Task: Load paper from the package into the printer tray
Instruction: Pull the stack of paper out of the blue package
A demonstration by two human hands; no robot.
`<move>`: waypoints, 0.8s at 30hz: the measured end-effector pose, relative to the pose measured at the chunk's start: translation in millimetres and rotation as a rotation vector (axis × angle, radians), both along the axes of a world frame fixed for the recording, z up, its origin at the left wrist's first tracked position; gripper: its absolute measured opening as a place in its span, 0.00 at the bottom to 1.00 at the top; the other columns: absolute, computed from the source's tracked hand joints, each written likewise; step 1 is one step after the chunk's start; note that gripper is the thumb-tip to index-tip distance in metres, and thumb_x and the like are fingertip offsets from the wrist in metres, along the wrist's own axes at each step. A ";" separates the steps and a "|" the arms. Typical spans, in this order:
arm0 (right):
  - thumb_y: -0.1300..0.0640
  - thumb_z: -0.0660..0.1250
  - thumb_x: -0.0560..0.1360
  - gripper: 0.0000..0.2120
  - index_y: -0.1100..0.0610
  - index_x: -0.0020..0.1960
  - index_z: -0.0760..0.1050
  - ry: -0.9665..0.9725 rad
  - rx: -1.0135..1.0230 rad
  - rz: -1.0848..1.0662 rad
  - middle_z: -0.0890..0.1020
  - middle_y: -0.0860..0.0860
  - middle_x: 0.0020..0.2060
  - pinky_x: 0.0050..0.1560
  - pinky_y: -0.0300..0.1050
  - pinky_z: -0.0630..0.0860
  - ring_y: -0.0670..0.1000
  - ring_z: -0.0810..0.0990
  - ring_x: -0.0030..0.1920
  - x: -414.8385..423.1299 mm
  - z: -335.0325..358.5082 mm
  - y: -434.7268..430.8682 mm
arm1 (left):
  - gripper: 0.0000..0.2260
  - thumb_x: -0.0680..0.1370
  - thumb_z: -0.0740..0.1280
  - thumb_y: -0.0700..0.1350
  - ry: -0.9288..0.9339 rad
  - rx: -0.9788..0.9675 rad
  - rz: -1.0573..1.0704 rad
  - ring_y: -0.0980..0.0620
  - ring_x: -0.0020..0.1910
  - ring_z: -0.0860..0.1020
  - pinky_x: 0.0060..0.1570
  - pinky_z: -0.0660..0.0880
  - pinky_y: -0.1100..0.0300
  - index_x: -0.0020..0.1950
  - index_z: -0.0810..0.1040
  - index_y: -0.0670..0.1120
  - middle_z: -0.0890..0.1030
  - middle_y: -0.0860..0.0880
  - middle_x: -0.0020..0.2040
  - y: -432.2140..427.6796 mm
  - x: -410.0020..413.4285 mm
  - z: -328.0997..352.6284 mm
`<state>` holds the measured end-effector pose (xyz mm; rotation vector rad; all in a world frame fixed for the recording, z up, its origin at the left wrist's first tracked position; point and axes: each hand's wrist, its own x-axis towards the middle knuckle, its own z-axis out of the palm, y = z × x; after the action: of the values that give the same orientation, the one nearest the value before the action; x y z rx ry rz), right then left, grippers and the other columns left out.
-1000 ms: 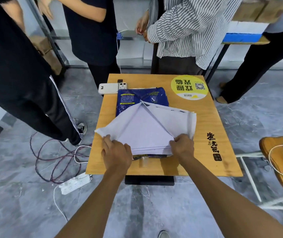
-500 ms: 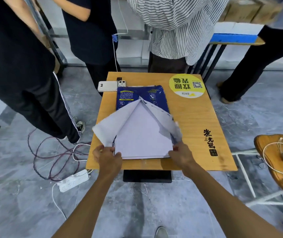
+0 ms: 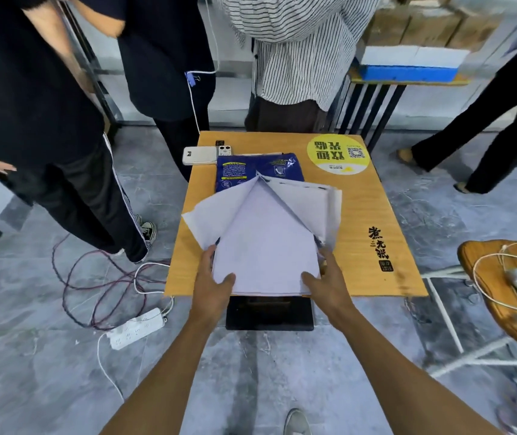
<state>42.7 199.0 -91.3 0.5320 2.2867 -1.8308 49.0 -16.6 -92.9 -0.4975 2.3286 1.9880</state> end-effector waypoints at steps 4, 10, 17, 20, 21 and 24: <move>0.66 0.66 0.75 0.25 0.48 0.66 0.65 -0.074 -0.055 0.024 0.78 0.53 0.61 0.56 0.48 0.75 0.54 0.77 0.60 18.4 -3.3 8.9 | 0.33 0.73 0.69 0.29 -0.043 0.103 -0.054 0.43 0.67 0.73 0.64 0.72 0.45 0.72 0.62 0.49 0.70 0.43 0.70 -11.2 26.6 -15.8; 0.62 0.65 0.77 0.26 0.42 0.70 0.63 -0.142 -0.172 0.107 0.76 0.45 0.62 0.34 0.46 0.83 0.52 0.79 0.57 16.6 5.9 7.2 | 0.28 0.76 0.69 0.36 -0.030 0.058 0.008 0.47 0.53 0.80 0.46 0.78 0.61 0.71 0.60 0.52 0.79 0.41 0.57 -11.8 6.7 -13.5; 0.63 0.67 0.77 0.28 0.45 0.73 0.66 -0.090 -0.133 0.181 0.78 0.44 0.65 0.65 0.46 0.72 0.47 0.77 0.64 24.4 -4.5 17.5 | 0.28 0.76 0.66 0.31 -0.033 0.086 -0.065 0.44 0.64 0.76 0.62 0.75 0.47 0.72 0.64 0.51 0.75 0.45 0.67 -12.4 27.1 -20.2; 0.62 0.66 0.78 0.21 0.48 0.67 0.70 -0.127 -0.205 0.129 0.81 0.48 0.62 0.58 0.47 0.75 0.51 0.80 0.61 32.7 -10.9 16.5 | 0.29 0.77 0.65 0.33 -0.068 0.136 -0.014 0.46 0.66 0.74 0.67 0.70 0.45 0.75 0.64 0.50 0.74 0.47 0.69 -10.8 40.7 -26.1; 0.62 0.66 0.78 0.21 0.48 0.67 0.69 -0.140 -0.209 0.117 0.81 0.49 0.61 0.56 0.47 0.76 0.53 0.80 0.60 35.2 -11.8 15.4 | 0.28 0.78 0.65 0.33 -0.067 0.139 -0.017 0.47 0.66 0.74 0.68 0.70 0.47 0.76 0.64 0.49 0.74 0.49 0.69 -10.5 44.1 -24.3; 0.63 0.66 0.76 0.24 0.47 0.67 0.66 -0.157 -0.170 0.102 0.81 0.50 0.59 0.53 0.50 0.79 0.53 0.82 0.57 49.1 -7.4 15.6 | 0.25 0.79 0.66 0.38 -0.047 0.129 -0.066 0.51 0.64 0.76 0.66 0.71 0.53 0.75 0.66 0.48 0.76 0.52 0.67 -10.8 57.3 -15.2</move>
<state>91.8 214.6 -98.7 0.5036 1.9976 -1.8425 106.3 -27.4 -108.0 -0.4481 2.1437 2.0554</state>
